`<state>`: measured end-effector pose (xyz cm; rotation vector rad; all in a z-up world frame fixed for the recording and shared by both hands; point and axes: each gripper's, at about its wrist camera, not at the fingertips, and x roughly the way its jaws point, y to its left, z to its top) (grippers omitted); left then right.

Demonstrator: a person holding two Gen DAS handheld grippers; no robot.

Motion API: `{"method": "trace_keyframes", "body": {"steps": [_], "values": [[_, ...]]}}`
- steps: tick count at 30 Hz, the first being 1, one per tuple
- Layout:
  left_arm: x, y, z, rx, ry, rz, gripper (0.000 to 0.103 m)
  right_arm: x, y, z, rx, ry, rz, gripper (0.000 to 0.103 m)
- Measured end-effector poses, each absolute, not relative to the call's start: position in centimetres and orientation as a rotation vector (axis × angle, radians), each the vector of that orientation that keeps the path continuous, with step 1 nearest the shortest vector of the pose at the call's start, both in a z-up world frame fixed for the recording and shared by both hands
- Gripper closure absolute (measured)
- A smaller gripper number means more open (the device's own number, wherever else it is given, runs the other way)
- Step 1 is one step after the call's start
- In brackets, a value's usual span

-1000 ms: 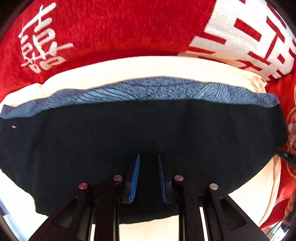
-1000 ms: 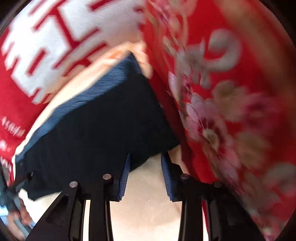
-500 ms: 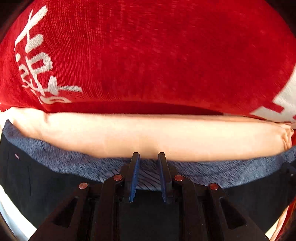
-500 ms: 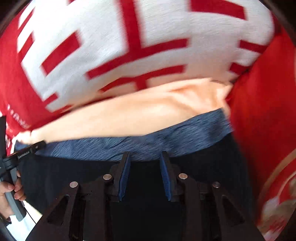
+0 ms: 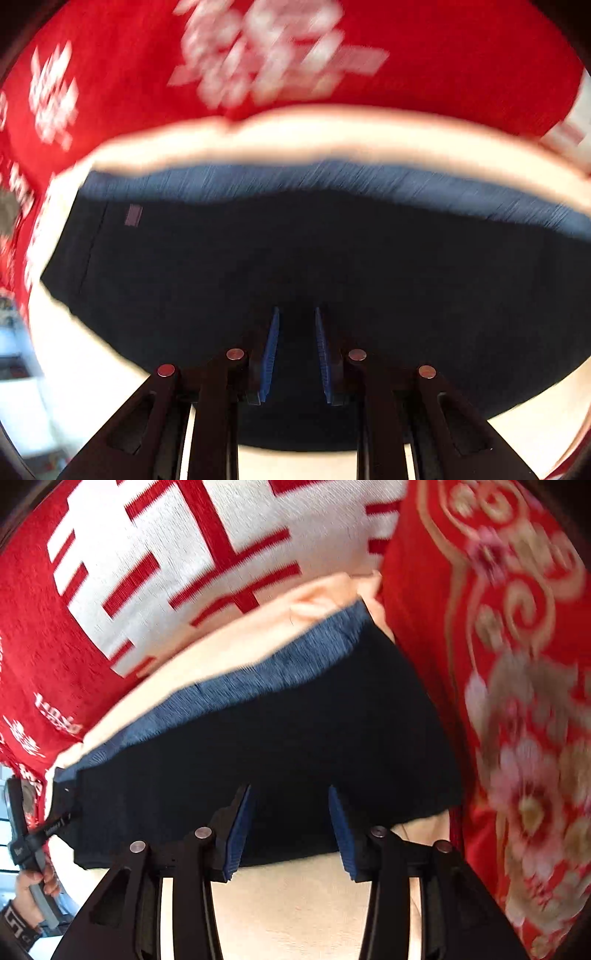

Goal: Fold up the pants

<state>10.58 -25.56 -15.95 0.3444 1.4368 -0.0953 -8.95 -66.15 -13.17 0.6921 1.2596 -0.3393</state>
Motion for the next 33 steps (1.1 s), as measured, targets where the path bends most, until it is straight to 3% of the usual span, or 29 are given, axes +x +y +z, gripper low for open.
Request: {"method": "trace_keyframes", "body": {"steps": [2, 3, 13, 18, 23, 33], "values": [[9.8, -23.5, -15.3, 0.316, 1.357, -0.108, 0.057, -8.9, -66.1, -12.9, 0.656, 1.255, -0.366, 0.057], [9.3, -23.0, -15.3, 0.33, 1.352, -0.091, 0.055, -10.4, -65.4, -12.5, 0.632, 1.257, -0.377, 0.057], [8.4, -20.9, -14.0, 0.219, 1.406, -0.074, 0.054, -11.2, -60.4, -10.8, 0.745, 1.281, -0.24, 0.049], [4.5, -21.5, -12.0, 0.209, 1.394, -0.093, 0.054, -11.6, -54.1, -11.4, 0.886, 1.33, -0.086, 0.049], [5.3, -17.3, -10.1, 0.199, 1.353, -0.085, 0.054, -9.6, -45.6, -11.5, 0.981, 1.335, 0.093, 0.049], [10.5, -11.5, -13.4, 0.24, 1.398, -0.216, 0.054, -2.2, -30.6, -16.1, 1.183, 1.254, 0.179, 0.049]]}}
